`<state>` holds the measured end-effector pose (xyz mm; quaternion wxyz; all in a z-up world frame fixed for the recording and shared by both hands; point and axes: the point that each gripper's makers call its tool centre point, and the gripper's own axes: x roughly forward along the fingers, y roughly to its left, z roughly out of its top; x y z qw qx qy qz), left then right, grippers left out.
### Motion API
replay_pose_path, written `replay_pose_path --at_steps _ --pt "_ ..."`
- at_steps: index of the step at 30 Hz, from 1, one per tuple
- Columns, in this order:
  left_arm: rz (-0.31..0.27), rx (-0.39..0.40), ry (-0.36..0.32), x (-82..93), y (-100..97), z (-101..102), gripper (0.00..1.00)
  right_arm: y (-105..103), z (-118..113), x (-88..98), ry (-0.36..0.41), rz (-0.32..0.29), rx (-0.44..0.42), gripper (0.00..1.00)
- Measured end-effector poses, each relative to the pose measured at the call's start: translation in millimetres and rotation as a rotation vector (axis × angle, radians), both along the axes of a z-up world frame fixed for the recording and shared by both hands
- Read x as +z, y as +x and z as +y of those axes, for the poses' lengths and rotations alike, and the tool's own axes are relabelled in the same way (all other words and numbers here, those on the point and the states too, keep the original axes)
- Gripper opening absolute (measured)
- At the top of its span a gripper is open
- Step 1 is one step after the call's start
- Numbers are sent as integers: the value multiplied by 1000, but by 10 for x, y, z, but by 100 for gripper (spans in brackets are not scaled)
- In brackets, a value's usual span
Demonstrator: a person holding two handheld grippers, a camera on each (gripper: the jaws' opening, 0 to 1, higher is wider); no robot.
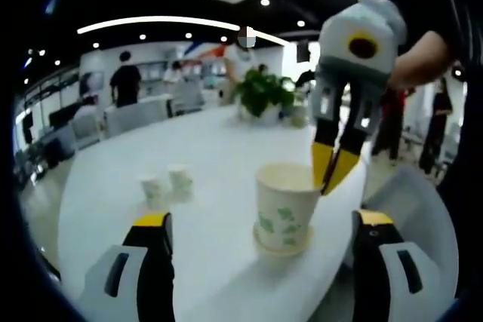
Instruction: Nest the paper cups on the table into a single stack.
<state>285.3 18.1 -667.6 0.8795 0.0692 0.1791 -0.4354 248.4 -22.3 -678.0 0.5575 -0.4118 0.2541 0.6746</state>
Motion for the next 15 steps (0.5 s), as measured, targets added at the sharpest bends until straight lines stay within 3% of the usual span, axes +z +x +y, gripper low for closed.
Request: replay_pose_path --at_steps 12,15 --pt "11 10 12 -53 -26 62 96 33 9 -185 -32 17 9 0" --pt "3 29 -25 14 4 76 97 28 12 -217 -34 25 11 0"
